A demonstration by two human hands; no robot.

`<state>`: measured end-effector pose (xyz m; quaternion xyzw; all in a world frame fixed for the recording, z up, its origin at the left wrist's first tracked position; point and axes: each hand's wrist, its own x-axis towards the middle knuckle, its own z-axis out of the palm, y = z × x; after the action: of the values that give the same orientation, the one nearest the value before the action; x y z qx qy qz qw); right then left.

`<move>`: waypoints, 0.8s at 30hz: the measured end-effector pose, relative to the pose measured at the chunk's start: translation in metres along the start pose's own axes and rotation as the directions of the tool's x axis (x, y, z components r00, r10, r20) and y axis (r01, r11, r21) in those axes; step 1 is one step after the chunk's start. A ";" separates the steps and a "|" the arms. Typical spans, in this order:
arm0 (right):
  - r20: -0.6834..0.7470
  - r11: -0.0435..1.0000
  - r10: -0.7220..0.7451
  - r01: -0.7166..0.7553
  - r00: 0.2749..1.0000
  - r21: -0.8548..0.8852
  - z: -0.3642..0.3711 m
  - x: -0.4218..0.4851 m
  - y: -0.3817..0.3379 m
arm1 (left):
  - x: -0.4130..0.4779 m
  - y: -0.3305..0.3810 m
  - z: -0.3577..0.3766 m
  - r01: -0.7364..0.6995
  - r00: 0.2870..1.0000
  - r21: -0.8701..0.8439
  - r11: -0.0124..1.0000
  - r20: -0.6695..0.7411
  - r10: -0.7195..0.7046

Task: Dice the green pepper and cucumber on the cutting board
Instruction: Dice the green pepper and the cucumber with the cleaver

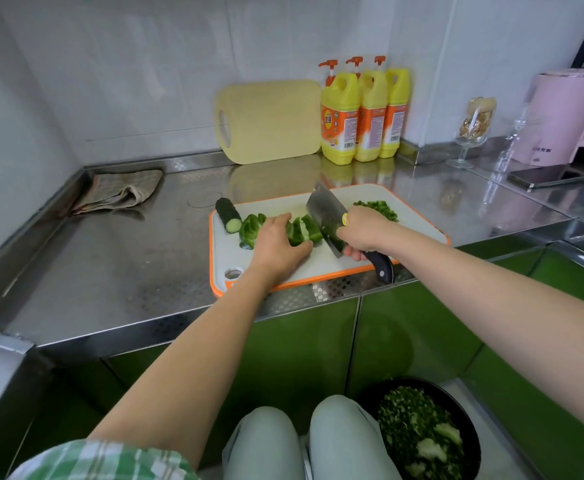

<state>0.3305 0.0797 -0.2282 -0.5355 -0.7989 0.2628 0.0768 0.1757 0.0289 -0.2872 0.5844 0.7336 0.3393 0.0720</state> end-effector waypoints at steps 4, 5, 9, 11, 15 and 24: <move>-0.007 0.999 -0.032 0.032 0.999 0.026 -0.001 -0.004 -0.003 | 0.000 -0.003 0.001 -0.028 1.000 -0.002 1.000 -0.005 0.028; -0.015 0.999 -0.041 0.041 0.999 0.032 -0.002 -0.004 -0.003 | 0.000 -0.004 0.000 -0.020 1.000 -0.025 0.999 -0.021 0.020; -0.073 0.994 -0.087 0.091 0.994 0.054 -0.008 -0.008 -0.009 | -0.001 -0.006 -0.001 0.007 0.997 -0.080 0.997 -0.082 -0.013; -0.099 0.990 -0.113 0.121 0.989 0.076 -0.015 -0.013 -0.014 | -0.001 -0.006 0.000 0.011 0.995 -0.092 0.996 -0.095 -0.020; -0.069 0.988 -0.148 0.150 0.987 0.022 -0.024 -0.027 -0.020 | -0.002 -0.006 -0.001 -0.013 0.995 -0.079 0.997 -0.101 0.005; 0.025 0.991 -0.123 0.124 0.992 -0.044 -0.016 -0.026 -0.015 | -0.007 -0.001 -0.005 -0.039 0.997 -0.110 0.993 -0.077 0.030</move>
<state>0.3354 0.0576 -0.2024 -0.4838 -0.8370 0.2453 0.0720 0.1749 0.0201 -0.2860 0.5788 0.7055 0.4027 0.0711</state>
